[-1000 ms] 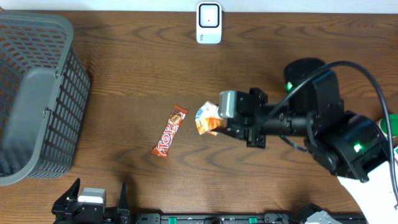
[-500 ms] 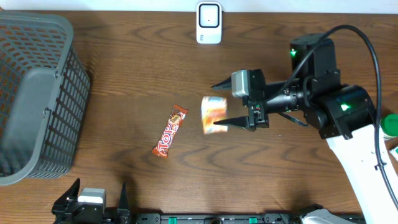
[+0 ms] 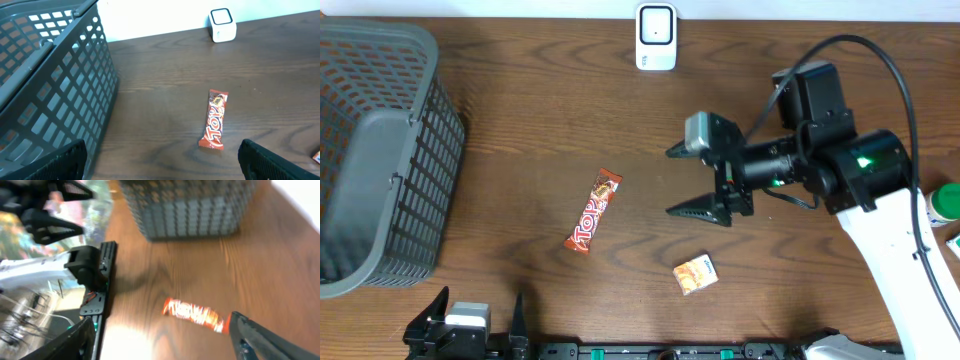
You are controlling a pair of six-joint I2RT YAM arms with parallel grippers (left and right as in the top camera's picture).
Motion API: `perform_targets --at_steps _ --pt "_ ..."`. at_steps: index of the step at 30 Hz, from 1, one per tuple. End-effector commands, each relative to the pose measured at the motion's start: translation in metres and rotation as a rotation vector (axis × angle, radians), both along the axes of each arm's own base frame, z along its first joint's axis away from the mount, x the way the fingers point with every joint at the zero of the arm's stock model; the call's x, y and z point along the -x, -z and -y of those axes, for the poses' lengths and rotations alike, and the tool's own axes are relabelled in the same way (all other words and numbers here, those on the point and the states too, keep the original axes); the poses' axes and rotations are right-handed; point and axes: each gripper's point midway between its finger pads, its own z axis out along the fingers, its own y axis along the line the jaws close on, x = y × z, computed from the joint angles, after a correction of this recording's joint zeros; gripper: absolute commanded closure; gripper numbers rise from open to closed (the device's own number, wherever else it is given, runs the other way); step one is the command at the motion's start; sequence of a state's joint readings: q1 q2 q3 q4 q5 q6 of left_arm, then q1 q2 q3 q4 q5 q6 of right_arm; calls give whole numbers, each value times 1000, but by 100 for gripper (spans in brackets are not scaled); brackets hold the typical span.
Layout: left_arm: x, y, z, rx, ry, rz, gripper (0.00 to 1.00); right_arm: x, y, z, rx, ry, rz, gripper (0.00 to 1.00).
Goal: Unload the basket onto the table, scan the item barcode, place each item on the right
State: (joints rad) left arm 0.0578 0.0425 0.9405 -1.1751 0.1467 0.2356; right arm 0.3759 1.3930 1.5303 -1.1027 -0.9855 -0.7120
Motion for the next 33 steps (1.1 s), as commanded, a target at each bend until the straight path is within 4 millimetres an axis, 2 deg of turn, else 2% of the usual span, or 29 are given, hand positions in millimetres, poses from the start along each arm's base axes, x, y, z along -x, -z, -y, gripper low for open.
perform_targets --at_steps 1,2,3,5,7,10,12,14,19,21,23,27,33 --pt "1 -2 -1 -6 -6 8 4 -25 28 5 109 168 -181 14" --pt "1 -2 -1 -6 -6 8 4 -28 33 4 116 180 -212 2" --pt "1 -2 -1 -6 -6 8 4 -32 38 3 119 207 -268 1" --pt "1 -2 -1 -6 -6 8 4 -35 46 0 133 251 -372 1" --pt "1 -2 -1 -6 -6 8 4 -36 64 -1 198 307 -471 1" --pt "1 -2 -1 -6 -6 8 4 -33 103 13 415 477 -562 1" --pt "1 -2 -1 -6 -6 8 4 -28 121 23 551 584 -573 1" --pt "1 -2 -1 -6 -6 8 4 -22 131 27 650 647 -545 1" --pt "1 -2 -1 -6 -6 8 4 6 151 24 813 690 -486 1" --pt "1 -2 -1 -6 -6 8 4 15 174 37 915 811 -491 1" --pt "1 -2 -1 -6 -6 8 4 24 195 43 956 867 -524 1" --pt "1 -2 -1 -6 -6 8 4 38 235 43 971 897 -574 1" --pt "1 -2 -1 -6 -6 8 4 57 279 51 991 932 -615 1"
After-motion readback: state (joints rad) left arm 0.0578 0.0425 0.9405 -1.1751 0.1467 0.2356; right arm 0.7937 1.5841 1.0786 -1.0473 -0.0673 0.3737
